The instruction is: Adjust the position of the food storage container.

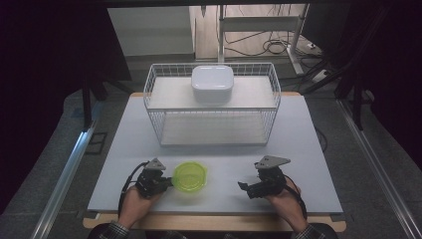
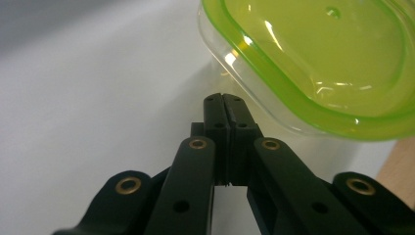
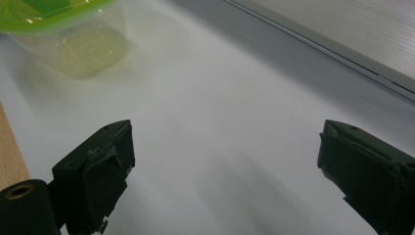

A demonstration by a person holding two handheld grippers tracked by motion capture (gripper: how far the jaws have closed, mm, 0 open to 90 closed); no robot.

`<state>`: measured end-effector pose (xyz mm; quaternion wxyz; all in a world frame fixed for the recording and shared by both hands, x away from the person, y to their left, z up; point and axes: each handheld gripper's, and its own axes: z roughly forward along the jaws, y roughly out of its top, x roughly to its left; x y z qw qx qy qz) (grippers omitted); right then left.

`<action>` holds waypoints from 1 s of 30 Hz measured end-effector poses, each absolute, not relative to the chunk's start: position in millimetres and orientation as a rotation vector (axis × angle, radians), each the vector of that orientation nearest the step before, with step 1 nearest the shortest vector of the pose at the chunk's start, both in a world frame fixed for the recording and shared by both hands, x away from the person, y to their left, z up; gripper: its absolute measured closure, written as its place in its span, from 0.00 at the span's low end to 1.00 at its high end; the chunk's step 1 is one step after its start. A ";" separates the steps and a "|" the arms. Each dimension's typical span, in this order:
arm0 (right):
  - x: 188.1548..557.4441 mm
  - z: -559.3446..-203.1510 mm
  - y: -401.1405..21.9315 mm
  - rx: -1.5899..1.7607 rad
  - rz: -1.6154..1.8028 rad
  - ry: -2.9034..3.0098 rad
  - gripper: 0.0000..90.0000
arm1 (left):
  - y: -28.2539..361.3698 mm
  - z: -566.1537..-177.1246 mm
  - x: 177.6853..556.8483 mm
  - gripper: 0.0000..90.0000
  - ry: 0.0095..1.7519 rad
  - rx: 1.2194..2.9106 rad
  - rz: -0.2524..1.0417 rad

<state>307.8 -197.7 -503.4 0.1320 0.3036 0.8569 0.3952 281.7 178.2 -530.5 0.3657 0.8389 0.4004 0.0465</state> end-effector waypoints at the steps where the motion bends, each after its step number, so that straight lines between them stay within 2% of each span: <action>1: 307.8 -503.4 -197.7 0.881 1.147 2.487 0.08 | 174.4 -530.3 281.1 1.00 1.017 2.160 0.114; 17: 308.8 -503.9 -198.4 0.914 1.145 2.498 0.08 | 135.1 -528.8 271.0 0.99 0.888 2.191 0.071; 24: 309.0 -504.4 -198.8 0.916 1.141 2.500 0.08 | 118.9 -530.0 269.1 0.98 0.842 2.240 0.098; 27: 309.4 -504.1 -199.7 0.917 1.144 2.497 0.08 | 124.3 -527.9 267.5 0.94 0.860 2.237 0.127; 30: 309.3 -503.6 -199.8 0.913 1.149 2.495 0.08 | 131.8 -523.6 263.7 0.82 0.868 2.234 0.180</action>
